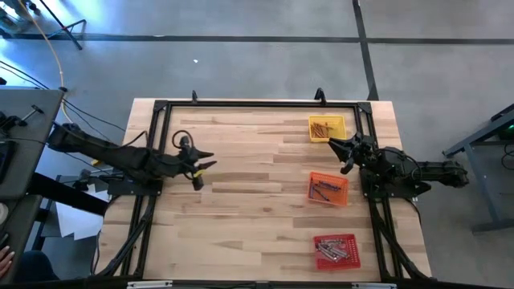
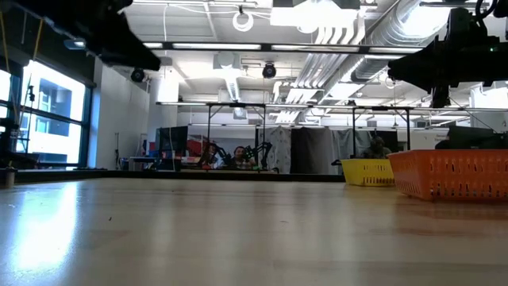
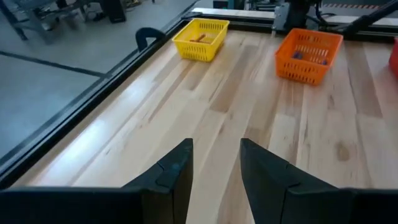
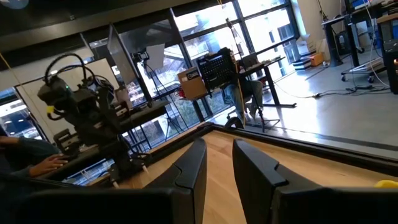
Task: Sort crayons
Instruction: Return to Home Position
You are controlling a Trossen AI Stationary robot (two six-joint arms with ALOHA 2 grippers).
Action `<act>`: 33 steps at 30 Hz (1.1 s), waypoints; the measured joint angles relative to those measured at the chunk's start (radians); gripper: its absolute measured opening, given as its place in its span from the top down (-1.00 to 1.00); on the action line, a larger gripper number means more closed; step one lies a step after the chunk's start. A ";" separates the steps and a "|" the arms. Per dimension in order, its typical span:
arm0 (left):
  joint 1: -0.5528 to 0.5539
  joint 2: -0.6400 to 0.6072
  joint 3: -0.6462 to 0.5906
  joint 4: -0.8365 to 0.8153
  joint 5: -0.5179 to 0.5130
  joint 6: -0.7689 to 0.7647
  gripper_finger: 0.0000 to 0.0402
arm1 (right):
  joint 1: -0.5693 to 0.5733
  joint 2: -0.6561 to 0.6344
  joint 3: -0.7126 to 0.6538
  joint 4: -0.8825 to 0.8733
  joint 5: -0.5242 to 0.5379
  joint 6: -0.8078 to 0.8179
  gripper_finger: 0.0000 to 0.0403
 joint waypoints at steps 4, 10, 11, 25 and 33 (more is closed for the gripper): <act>-0.001 -0.110 -0.096 0.001 0.003 0.008 0.41 | 0.000 0.000 0.000 -0.006 0.000 0.000 0.64; -0.013 -0.239 -0.219 0.067 0.004 0.072 0.41 | 0.000 0.000 0.000 -0.009 0.000 0.000 0.64; -0.018 -0.260 -0.234 0.082 0.004 0.091 0.41 | 0.000 0.000 0.000 -0.010 0.000 0.000 0.64; -0.049 -0.571 -0.393 0.131 0.060 0.269 0.41 | 0.000 0.000 0.000 -0.011 0.000 0.000 0.64; -0.049 -0.675 -0.431 0.122 0.063 0.314 0.41 | 0.000 0.000 0.000 -0.012 0.000 0.000 0.64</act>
